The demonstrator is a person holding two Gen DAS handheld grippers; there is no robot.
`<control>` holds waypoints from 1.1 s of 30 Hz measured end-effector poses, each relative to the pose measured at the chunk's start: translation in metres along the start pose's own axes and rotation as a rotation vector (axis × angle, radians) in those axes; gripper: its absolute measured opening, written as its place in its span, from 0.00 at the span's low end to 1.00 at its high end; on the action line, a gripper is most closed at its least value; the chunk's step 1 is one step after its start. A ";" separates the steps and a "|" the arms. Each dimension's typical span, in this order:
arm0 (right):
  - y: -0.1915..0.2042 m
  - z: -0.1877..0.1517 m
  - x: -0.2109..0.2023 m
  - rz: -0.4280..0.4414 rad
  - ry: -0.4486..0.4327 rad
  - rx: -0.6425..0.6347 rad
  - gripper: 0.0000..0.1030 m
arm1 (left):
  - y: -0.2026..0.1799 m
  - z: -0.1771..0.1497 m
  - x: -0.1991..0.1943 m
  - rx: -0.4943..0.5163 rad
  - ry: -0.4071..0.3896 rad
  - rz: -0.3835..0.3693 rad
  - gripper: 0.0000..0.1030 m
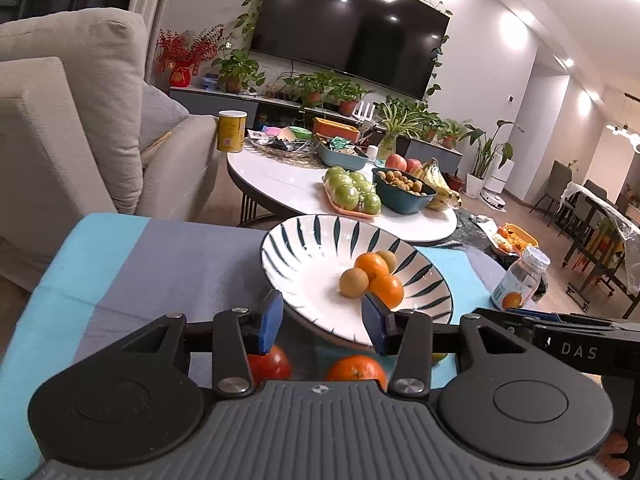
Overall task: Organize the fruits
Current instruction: 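Withdraw both tools and move the right tool toward the yellow lemon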
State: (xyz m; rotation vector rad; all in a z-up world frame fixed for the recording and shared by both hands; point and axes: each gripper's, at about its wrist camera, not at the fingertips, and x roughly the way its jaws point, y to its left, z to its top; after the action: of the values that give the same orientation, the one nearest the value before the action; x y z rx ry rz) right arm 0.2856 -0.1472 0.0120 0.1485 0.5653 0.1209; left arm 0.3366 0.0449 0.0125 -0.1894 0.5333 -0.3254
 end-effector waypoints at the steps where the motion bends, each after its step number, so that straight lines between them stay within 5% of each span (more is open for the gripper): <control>1: 0.000 -0.002 -0.001 -0.001 0.006 -0.001 0.64 | 0.001 -0.001 -0.002 0.003 0.001 0.003 0.40; 18: 0.020 -0.028 -0.026 0.058 0.057 -0.029 0.64 | 0.005 -0.022 -0.044 -0.009 0.012 0.014 0.42; 25: -0.001 -0.036 -0.020 0.252 0.186 0.249 0.64 | -0.014 -0.041 -0.068 0.053 0.019 -0.104 0.49; 33: 0.004 -0.037 -0.026 0.299 0.222 0.329 0.64 | -0.025 -0.060 -0.066 0.059 0.073 -0.132 0.50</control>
State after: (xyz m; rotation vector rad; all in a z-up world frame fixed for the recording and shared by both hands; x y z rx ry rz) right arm 0.2438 -0.1434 -0.0042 0.5450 0.7802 0.3377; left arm 0.2445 0.0393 -0.0012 -0.1562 0.5842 -0.4780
